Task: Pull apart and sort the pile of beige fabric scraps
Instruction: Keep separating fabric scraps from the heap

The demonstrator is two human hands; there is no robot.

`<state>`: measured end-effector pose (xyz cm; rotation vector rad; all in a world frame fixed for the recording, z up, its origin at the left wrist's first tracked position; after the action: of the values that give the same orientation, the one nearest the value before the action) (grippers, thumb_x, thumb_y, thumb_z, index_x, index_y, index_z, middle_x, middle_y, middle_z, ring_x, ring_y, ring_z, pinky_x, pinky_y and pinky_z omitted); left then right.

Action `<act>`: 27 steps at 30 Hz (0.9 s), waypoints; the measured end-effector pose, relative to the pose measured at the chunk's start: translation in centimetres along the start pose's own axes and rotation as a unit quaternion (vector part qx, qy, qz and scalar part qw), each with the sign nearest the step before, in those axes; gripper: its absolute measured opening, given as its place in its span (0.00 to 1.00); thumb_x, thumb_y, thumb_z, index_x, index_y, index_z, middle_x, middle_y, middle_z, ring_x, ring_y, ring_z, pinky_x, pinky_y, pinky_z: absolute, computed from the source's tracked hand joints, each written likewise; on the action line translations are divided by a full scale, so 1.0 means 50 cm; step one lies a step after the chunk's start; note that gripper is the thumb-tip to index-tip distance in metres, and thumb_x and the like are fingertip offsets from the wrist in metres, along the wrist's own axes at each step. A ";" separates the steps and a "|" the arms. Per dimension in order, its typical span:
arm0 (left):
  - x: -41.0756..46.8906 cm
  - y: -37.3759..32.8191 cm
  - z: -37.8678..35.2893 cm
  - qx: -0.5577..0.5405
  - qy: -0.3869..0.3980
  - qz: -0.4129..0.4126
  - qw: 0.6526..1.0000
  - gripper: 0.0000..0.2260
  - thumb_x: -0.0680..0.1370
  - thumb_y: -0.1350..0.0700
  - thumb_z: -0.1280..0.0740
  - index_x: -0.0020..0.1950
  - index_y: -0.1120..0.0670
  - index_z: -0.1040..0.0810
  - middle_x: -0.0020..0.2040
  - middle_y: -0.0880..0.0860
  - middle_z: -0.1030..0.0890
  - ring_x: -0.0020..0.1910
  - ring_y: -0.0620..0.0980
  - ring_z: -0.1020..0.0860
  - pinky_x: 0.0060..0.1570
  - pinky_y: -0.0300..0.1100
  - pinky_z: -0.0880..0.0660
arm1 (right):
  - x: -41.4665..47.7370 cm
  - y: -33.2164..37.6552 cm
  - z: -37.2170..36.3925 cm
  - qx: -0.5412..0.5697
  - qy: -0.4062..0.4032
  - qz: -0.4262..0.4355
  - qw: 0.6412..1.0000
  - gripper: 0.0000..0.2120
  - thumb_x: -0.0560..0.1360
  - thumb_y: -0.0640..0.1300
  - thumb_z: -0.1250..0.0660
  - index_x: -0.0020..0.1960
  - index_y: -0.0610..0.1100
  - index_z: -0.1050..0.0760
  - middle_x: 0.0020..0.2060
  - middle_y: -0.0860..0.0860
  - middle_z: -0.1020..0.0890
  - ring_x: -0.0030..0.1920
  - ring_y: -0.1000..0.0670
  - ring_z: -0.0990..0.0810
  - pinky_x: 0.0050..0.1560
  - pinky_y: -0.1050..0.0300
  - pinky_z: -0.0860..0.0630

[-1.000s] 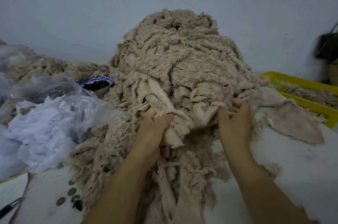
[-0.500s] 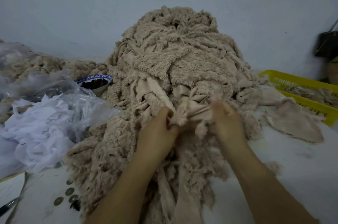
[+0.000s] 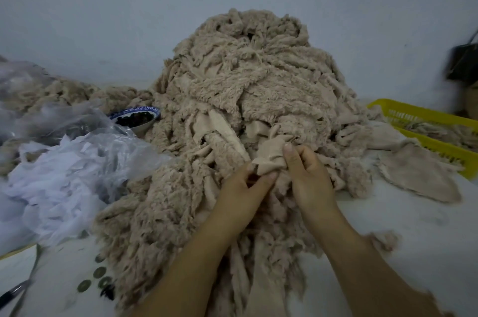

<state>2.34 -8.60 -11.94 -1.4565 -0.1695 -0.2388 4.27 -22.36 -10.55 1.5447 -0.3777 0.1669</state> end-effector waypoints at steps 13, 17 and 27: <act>-0.010 -0.009 -0.027 0.139 0.036 -0.022 0.989 0.10 0.70 0.32 0.30 0.37 0.36 0.24 0.36 0.33 0.22 0.35 0.33 0.25 0.36 0.28 0.30 | 0.000 0.008 0.020 -0.005 -0.034 0.022 0.999 0.17 0.81 0.51 0.36 0.34 0.48 0.30 0.25 0.58 0.27 0.27 0.59 0.31 0.27 0.68 0.33; -0.006 0.006 -0.019 0.081 0.045 -0.021 0.995 0.04 0.80 0.50 0.32 0.50 0.40 0.19 0.49 0.40 0.16 0.49 0.39 0.19 0.51 0.38 0.23 | 0.005 0.009 0.028 0.004 -0.040 0.014 0.999 0.17 0.81 0.51 0.36 0.34 0.50 0.28 0.26 0.58 0.25 0.26 0.61 0.28 0.26 0.69 0.33; -0.027 0.000 -0.067 0.199 0.131 -0.035 0.971 0.16 0.75 0.38 0.30 0.60 0.40 0.22 0.54 0.35 0.19 0.56 0.32 0.23 0.53 0.27 0.29 | 0.009 0.006 0.040 -0.010 -0.055 -0.009 0.998 0.14 0.81 0.54 0.37 0.37 0.64 0.23 0.35 0.59 0.17 0.36 0.58 0.20 0.41 0.53 0.22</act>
<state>0.93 -11.86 -12.64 -1.0101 -0.0498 -0.4271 4.33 -24.41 -10.16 1.5418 -0.4496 0.0643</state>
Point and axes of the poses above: each hand's wrist, its own x-axis towards the middle knuckle, its own z-axis out of the back of the hand, y = z × x, the point moved 9 cm from there along x, towards the middle knuckle
